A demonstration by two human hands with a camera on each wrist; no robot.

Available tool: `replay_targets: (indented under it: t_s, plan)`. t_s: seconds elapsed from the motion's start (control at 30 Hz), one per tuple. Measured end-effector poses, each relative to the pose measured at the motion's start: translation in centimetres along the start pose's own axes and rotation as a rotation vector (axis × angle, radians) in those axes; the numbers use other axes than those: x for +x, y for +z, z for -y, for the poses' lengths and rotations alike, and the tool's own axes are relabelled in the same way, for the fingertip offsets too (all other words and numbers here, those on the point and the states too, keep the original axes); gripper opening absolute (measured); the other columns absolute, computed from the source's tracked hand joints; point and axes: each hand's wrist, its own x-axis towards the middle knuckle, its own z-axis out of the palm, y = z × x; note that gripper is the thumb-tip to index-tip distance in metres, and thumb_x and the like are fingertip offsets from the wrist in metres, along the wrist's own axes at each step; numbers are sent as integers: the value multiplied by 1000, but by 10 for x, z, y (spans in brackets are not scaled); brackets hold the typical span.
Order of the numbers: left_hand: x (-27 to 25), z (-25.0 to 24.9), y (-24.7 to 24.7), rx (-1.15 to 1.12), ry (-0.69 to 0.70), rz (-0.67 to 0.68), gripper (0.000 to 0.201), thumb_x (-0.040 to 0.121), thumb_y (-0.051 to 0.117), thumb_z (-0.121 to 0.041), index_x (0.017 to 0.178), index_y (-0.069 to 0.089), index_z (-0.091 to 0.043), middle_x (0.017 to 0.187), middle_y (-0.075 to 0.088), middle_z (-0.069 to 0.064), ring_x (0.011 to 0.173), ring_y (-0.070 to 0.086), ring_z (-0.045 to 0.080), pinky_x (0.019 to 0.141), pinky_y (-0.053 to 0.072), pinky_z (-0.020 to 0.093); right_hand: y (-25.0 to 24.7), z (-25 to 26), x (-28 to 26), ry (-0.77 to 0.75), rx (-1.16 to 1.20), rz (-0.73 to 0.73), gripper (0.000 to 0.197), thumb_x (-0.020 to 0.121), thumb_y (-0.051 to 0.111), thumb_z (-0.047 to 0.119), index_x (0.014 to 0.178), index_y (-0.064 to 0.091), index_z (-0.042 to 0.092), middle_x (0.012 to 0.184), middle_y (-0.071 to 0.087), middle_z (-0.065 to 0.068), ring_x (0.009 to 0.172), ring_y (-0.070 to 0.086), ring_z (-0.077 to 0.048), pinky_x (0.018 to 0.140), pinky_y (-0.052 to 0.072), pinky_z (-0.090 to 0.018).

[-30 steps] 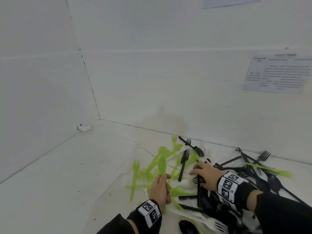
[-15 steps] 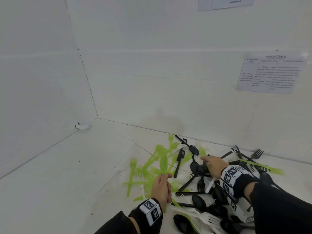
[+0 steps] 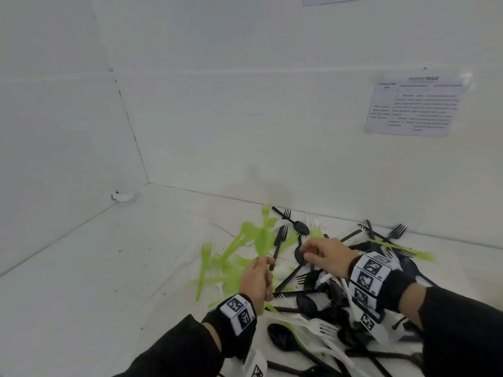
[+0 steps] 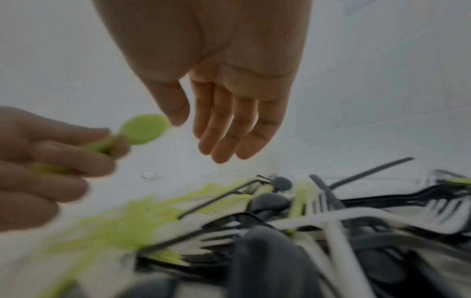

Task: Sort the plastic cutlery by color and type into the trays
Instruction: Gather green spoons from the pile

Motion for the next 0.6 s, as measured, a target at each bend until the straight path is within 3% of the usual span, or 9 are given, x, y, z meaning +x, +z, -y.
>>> replay_targets:
  t_s: [0.07, 0.13, 0.2, 0.3, 0.33, 0.4, 0.5, 0.57, 0.6]
  plan:
    - [-13, 3, 20, 46, -35, 100, 27, 101, 30, -19, 85, 50, -13, 43, 36, -6, 28, 24, 8, 37, 17, 14, -2, 12, -10, 9, 87, -54, 38, 96, 47, 28, 132, 47, 16, 95, 53, 8, 76, 49, -1, 71, 32, -15]
    - [-29, 7, 42, 37, -114, 230, 31, 102, 27, -22, 81, 48, -14, 39, 34, -7, 28, 25, 7, 36, 17, 14, -4, 14, -19, 62, 282, -73, 48, 96, 48, 26, 141, 34, 20, 103, 54, 4, 76, 56, -10, 66, 41, -16]
    - [-45, 11, 59, -8, -221, 349, 35, 101, 25, -27, 75, 45, -15, 38, 31, -7, 27, 24, 7, 37, 17, 12, -11, 12, -31, 81, 387, -81, 46, 95, 49, 20, 139, 35, 23, 107, 56, 0, 78, 60, -18, 61, 48, -15]
    - [-60, 20, 73, -34, -323, 448, 40, 100, 25, -34, 71, 45, -17, 39, 29, -8, 28, 21, 7, 39, 14, 13, -20, -3, -52, 41, 340, -87, 16, 92, 54, 12, 101, 62, 24, 99, 62, 1, 78, 58, -12, 56, 48, -14]
    - [-64, 23, 77, -24, -328, 468, 41, 100, 23, -36, 72, 47, -18, 39, 29, -8, 29, 21, 6, 38, 14, 13, -22, -9, -59, 27, 316, -97, 17, 91, 56, 11, 87, 62, 26, 97, 64, -2, 78, 58, -12, 58, 46, -14]
    - [-71, 30, 86, 4, -309, 474, 41, 101, 21, -36, 76, 50, -20, 40, 31, -8, 30, 22, 5, 37, 15, 13, -26, -20, -73, 18, 287, -121, 26, 88, 60, 8, 75, 61, 30, 93, 65, -1, 78, 58, -10, 60, 44, -11]
    - [-85, 37, 102, 39, -236, 426, 35, 101, 23, -28, 79, 49, -19, 41, 34, -8, 30, 23, 4, 37, 16, 14, -25, -35, -92, 48, 385, -200, 23, 85, 64, 8, 83, 63, 30, 91, 64, 9, 78, 57, 0, 61, 45, -4]
    - [-95, 41, 113, 60, -165, 376, 31, 102, 26, -24, 78, 46, -18, 45, 35, -8, 30, 24, 3, 36, 17, 15, -20, -42, -105, 152, 562, -218, 19, 87, 63, 12, 103, 58, 22, 95, 64, 2, 81, 62, -11, 63, 50, -9]
    - [-100, 43, 119, 66, -143, 347, 30, 102, 26, -23, 78, 44, -18, 49, 35, -6, 29, 25, 3, 34, 18, 16, -16, -43, -111, 225, 654, -207, 23, 88, 61, 17, 110, 54, 17, 97, 64, -4, 77, 64, -16, 65, 53, -17]
